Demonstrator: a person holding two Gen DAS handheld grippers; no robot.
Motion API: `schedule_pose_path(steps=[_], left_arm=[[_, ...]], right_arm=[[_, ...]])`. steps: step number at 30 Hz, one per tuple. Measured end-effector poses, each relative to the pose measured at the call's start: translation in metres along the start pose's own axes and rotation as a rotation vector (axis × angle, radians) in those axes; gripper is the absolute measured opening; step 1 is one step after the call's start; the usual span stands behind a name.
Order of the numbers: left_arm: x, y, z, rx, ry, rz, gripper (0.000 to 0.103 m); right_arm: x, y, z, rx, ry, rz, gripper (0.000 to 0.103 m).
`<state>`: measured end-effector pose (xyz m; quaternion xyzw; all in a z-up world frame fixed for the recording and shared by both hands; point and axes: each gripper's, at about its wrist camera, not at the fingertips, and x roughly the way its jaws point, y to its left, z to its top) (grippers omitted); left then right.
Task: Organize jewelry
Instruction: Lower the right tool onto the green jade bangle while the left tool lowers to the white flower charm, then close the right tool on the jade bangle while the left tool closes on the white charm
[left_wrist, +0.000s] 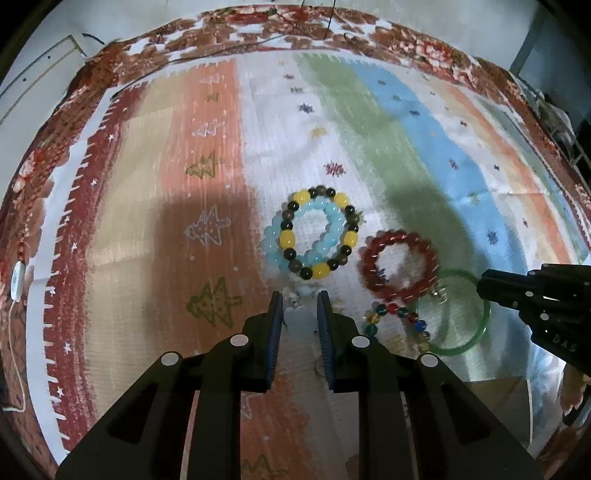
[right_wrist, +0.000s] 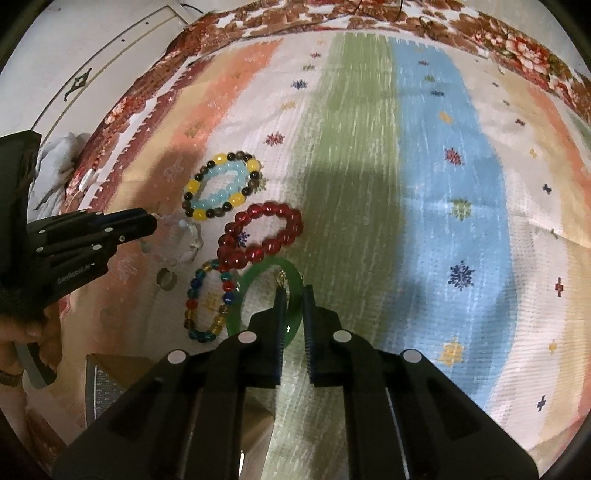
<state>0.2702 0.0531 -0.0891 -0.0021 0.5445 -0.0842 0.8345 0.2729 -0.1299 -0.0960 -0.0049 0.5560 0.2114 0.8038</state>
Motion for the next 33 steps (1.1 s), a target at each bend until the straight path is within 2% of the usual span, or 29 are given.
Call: schedule_pose_path(steps=[6, 12, 13, 15, 16, 17, 27, 28, 30, 31, 33], left_arm=[[-0.016, -0.005, 0.001, 0.000, -0.035, -0.016, 0.018], [-0.020, -0.007, -0.001, -0.005, -0.043, -0.019, 0.018], [-0.020, -0.007, -0.001, -0.004, -0.041, -0.020, 0.018], [-0.018, -0.008, -0.001, 0.003, -0.039, -0.013, 0.018], [-0.019, -0.008, -0.001, 0.002, -0.040, -0.014, 0.018], [-0.018, -0.007, -0.001, 0.000, -0.040, -0.015, 0.018], [-0.021, -0.007, 0.001, -0.002, -0.048, -0.028, 0.018], [-0.023, -0.007, 0.001, -0.003, -0.051, -0.032, 0.018], [-0.026, -0.007, 0.001, -0.003, -0.058, -0.039, 0.018], [-0.027, -0.008, 0.002, -0.002, -0.060, -0.041, 0.018], [-0.029, -0.009, 0.002, -0.001, -0.065, -0.043, 0.018]], right_arm=[[-0.007, 0.004, 0.000, -0.006, -0.013, 0.006, 0.001], [0.016, -0.007, -0.007, 0.042, 0.073, -0.004, 0.002], [0.018, -0.008, -0.008, 0.045, 0.078, -0.006, 0.006], [0.020, -0.010, -0.009, 0.049, 0.082, -0.008, 0.022], [0.020, -0.009, -0.009, 0.037, 0.083, -0.022, 0.037], [0.020, -0.009, -0.010, 0.025, 0.080, -0.040, 0.043], [0.043, -0.007, -0.017, -0.012, 0.123, -0.080, 0.042], [0.044, -0.007, -0.017, -0.018, 0.121, -0.094, 0.038], [0.045, -0.008, -0.017, -0.022, 0.111, -0.115, 0.024], [0.045, -0.009, -0.017, -0.019, 0.111, -0.111, 0.008], [0.044, -0.010, -0.017, -0.019, 0.109, -0.104, 0.009]])
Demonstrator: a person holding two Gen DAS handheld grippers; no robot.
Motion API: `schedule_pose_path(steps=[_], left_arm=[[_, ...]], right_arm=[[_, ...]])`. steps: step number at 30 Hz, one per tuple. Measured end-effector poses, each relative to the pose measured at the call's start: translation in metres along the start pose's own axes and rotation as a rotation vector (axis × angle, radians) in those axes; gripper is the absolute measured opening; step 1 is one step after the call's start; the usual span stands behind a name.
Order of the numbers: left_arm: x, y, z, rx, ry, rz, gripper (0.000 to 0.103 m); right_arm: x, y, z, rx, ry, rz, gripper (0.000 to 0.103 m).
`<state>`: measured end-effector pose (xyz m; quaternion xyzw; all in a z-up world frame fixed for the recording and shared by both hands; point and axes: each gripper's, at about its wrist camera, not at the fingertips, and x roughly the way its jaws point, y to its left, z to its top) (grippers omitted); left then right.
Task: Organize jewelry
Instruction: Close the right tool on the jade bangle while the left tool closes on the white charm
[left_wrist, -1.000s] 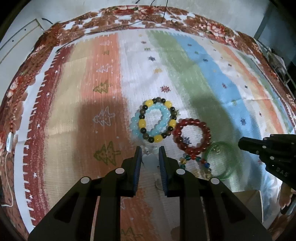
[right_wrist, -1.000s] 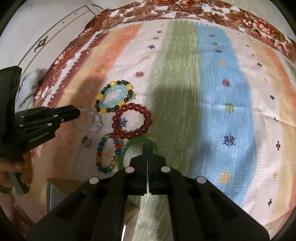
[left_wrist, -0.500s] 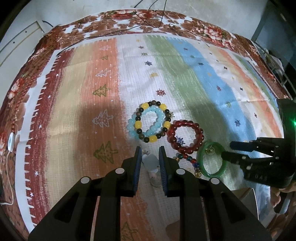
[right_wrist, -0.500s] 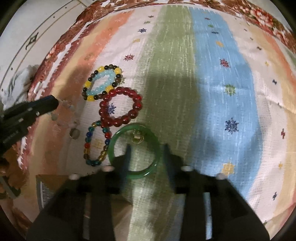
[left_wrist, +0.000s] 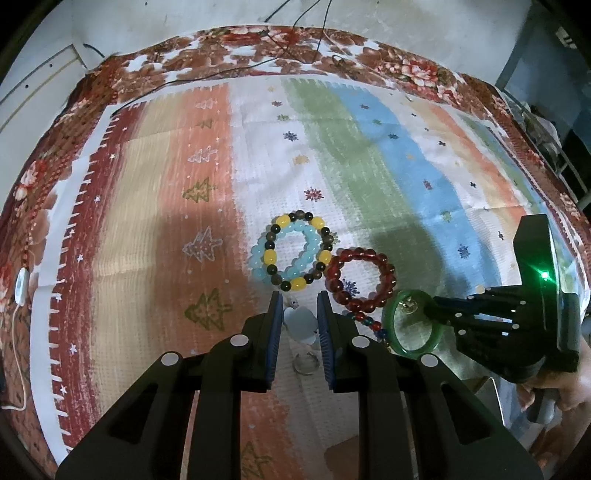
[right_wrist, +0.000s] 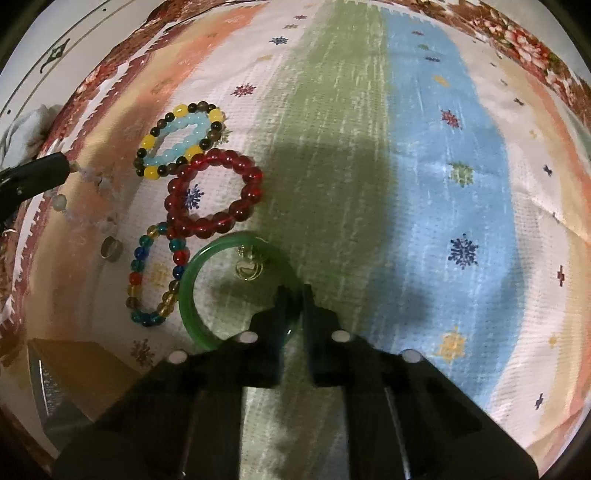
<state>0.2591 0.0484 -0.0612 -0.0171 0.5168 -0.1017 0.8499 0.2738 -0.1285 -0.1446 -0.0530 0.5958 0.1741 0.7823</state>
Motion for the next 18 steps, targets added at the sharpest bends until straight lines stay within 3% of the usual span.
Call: schedule_pose_path(steps=[18], left_arm=[[-0.025, -0.010, -0.005, 0.003, -0.044, -0.029, 0.018]], right_arm=[[-0.056, 0.007, -0.006, -0.001, -0.135, 0.022, 0.009]])
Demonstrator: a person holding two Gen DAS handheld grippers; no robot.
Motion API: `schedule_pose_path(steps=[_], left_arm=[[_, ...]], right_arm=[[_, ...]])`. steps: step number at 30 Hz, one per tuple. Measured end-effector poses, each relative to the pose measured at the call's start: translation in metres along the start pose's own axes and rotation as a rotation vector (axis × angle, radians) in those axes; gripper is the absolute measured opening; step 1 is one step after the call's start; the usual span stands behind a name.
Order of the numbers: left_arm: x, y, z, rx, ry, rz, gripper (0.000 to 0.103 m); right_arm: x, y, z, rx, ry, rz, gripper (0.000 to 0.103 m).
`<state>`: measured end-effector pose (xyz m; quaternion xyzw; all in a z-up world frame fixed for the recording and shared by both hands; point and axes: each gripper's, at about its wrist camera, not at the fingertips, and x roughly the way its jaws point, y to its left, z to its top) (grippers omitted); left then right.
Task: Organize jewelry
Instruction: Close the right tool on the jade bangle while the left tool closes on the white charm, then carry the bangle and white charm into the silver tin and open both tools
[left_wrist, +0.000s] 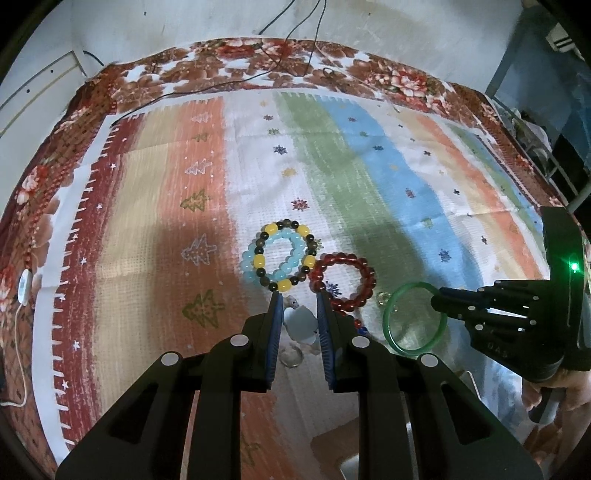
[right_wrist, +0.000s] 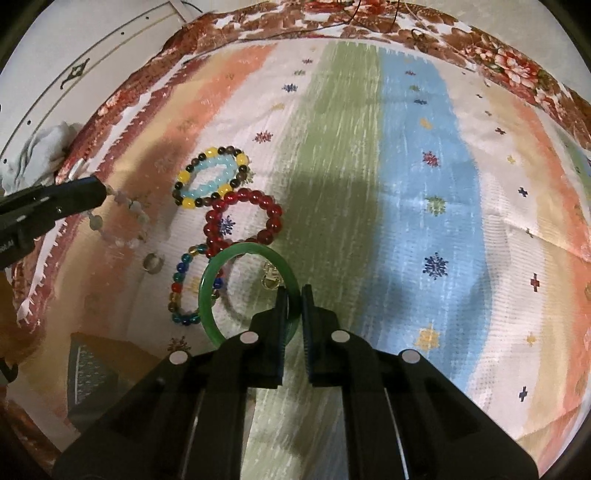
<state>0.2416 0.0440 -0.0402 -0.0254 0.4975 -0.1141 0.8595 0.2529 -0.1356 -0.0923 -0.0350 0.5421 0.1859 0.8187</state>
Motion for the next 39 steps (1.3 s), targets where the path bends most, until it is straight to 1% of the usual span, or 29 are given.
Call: schedule_pose_path(steps=[5, 11, 18, 27, 39], left_arm=[[-0.012, -0.005, -0.004, 0.002, -0.020, -0.013, 0.018], [-0.027, -0.015, -0.011, 0.014, -0.044, -0.026, 0.018], [-0.051, -0.029, -0.019, 0.035, -0.088, -0.043, 0.018], [-0.072, -0.036, -0.041, 0.043, -0.115, -0.072, 0.018], [-0.089, -0.056, -0.066, 0.084, -0.141, -0.069, 0.018]], right_arm=[[-0.027, 0.007, 0.003, 0.002, -0.062, 0.012, 0.009], [-0.053, 0.016, -0.001, -0.007, -0.110, 0.031, 0.009], [-0.074, 0.021, -0.011, -0.013, -0.142, 0.041, 0.009], [-0.094, 0.029, -0.032, -0.023, -0.165, 0.060, 0.009], [-0.115, 0.043, -0.067, -0.040, -0.188, 0.087, 0.009]])
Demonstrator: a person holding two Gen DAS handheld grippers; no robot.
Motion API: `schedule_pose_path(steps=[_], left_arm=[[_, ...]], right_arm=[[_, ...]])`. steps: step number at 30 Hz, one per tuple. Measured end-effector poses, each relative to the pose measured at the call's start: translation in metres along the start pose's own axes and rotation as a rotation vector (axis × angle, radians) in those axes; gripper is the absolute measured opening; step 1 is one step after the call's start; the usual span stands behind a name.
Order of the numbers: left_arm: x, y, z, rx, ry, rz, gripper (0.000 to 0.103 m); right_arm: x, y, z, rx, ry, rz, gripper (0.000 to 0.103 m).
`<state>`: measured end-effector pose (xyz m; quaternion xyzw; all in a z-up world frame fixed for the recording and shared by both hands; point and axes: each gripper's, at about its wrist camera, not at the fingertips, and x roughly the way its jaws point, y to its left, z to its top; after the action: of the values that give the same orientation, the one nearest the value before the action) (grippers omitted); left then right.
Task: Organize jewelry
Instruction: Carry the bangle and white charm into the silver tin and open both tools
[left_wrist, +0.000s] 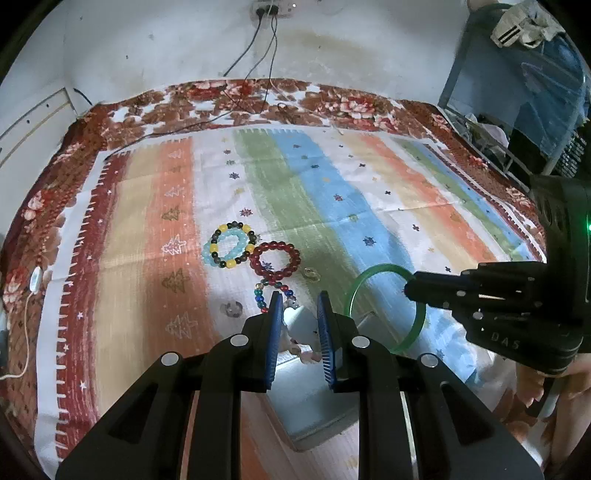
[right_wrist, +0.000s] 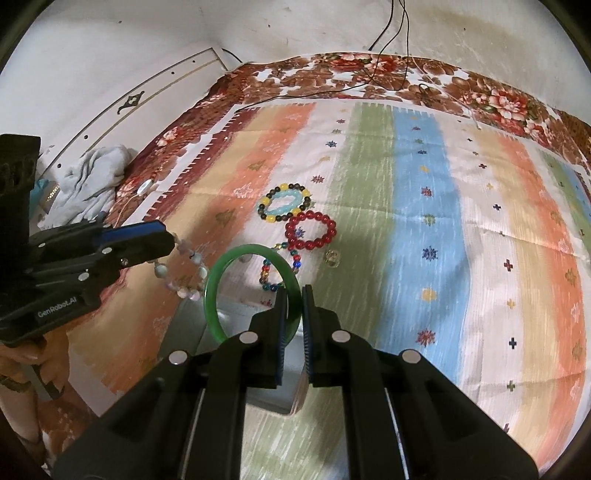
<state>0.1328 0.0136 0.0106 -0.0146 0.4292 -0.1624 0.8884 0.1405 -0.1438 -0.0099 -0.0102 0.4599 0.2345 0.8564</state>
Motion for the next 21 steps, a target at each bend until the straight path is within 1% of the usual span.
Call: schedule_pose_path(steps=[4, 12, 19, 21], left_arm=[[-0.009, -0.010, -0.011, 0.023, -0.009, -0.004, 0.018], [-0.015, -0.023, -0.030, 0.046, 0.002, -0.025, 0.018], [-0.011, -0.024, -0.032, 0.043, 0.014, -0.029, 0.019], [-0.008, -0.024, -0.033, 0.043, 0.028, -0.037, 0.019]], right_arm=[[-0.006, 0.002, -0.010, -0.007, -0.007, -0.002, 0.009], [-0.007, 0.009, -0.026, -0.028, 0.010, 0.017, 0.009], [0.000, 0.014, -0.027, -0.043, 0.029, 0.025, 0.010], [0.005, 0.012, -0.027, -0.035, 0.049, 0.040, 0.011]])
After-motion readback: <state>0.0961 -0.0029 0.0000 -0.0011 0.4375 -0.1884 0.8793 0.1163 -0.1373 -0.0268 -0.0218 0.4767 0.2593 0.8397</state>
